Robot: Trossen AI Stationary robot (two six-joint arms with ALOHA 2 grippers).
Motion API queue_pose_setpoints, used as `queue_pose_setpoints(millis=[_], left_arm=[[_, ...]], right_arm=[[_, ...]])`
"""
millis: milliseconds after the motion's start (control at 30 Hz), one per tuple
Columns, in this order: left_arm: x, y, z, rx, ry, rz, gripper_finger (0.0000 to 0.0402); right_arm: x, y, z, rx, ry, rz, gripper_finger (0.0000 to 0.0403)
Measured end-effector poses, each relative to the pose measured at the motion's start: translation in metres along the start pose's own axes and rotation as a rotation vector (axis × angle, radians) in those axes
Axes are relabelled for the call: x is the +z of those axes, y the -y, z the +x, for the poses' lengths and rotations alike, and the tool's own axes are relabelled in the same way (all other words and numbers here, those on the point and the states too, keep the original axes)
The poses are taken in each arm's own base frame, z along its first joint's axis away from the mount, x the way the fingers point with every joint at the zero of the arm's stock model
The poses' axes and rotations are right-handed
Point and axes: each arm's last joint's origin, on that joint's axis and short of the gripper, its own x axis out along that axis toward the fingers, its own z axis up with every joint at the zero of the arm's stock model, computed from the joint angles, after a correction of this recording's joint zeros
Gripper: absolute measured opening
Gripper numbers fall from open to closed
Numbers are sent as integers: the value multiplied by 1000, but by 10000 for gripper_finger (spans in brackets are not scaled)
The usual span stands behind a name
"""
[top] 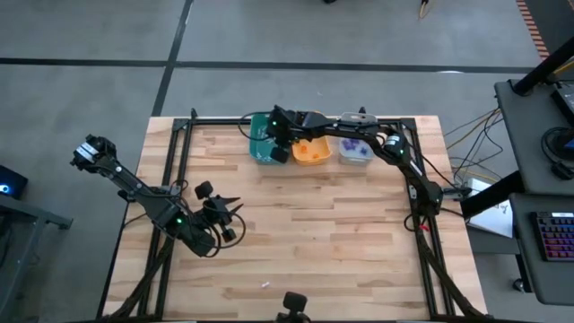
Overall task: Sort Halloween decoration
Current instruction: Put the white bone toy into the blue bin
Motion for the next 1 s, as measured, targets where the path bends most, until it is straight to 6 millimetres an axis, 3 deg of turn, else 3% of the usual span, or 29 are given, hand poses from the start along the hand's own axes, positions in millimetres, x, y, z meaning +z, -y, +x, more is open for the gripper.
queue_pose_setpoints(millis=[533,867,1000], left_arm=[[-1,1,0,2,-1,-4,77],[-1,1,0,2,-1,-9,77],[-1,1,0,0,-2,-10,77]], right_arm=[[7,-2,-7,91,55,9,19],[7,-2,-8,91,56,36,128],[10,-1,-15,90,69,59,151]])
